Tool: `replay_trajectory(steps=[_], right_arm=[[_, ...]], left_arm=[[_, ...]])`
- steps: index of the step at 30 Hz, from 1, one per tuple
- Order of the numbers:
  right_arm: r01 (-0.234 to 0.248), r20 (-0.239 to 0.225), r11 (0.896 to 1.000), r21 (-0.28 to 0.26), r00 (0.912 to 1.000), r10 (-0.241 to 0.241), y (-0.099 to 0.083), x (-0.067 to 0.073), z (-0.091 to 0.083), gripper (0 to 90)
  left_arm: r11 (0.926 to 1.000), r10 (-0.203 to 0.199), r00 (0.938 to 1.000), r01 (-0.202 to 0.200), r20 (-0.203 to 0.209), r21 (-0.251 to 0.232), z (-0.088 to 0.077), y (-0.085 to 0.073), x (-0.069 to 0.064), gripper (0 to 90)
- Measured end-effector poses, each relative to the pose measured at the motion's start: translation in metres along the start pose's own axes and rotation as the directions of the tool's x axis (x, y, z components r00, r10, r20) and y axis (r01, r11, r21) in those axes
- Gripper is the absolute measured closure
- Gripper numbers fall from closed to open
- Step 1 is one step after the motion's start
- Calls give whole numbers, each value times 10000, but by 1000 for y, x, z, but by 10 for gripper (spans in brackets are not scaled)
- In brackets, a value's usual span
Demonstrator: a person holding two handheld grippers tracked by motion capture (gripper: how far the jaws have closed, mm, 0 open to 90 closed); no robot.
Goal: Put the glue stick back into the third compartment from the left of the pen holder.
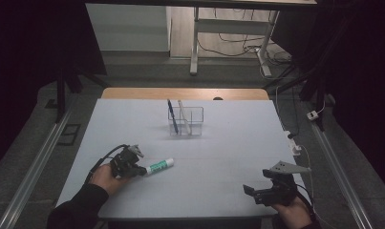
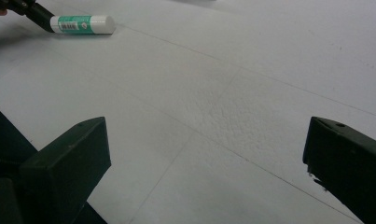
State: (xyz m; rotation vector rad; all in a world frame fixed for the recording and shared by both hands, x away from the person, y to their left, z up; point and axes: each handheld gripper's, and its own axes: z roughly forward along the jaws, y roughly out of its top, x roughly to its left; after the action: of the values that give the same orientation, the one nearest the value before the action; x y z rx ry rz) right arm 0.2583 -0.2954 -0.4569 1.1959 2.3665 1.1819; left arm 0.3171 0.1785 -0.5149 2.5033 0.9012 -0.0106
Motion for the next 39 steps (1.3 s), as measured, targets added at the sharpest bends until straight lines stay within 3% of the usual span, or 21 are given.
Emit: replay_trajectory(steps=[9, 15, 23, 30, 35, 39], right_arm=[[8, -8, 10000, 18, 10000, -8, 0, 0, 0, 2], [16, -32, 10000, -31, 10000, -16, 0, 0, 0, 2], [-3, -17, 10000, 60, 10000, 3, 0, 0, 0, 2], [-11, -11, 10000, 77, 10000, 11, 0, -1, 1, 2], [-22, -27, 10000, 33, 10000, 22, 0, -1, 1, 2], [-33, -36, 10000, 21, 10000, 34, 0, -1, 1, 2]], left_arm=[[9998, -115, 9999, 117, -122, 155, 3, 1, -4, 882], [9990, -355, 9990, 347, -277, -292, -10, -4, -2, 824], [9957, -246, 9975, 187, -656, -903, -21, 7, -5, 497], [9940, -497, 9979, 452, -426, -993, -13, 27, -3, 201], [9940, -320, 9989, 281, -350, -1060, -2, 40, -4, 36], [9949, -114, 9993, 77, -369, -1002, 10, 49, -6, 0]])
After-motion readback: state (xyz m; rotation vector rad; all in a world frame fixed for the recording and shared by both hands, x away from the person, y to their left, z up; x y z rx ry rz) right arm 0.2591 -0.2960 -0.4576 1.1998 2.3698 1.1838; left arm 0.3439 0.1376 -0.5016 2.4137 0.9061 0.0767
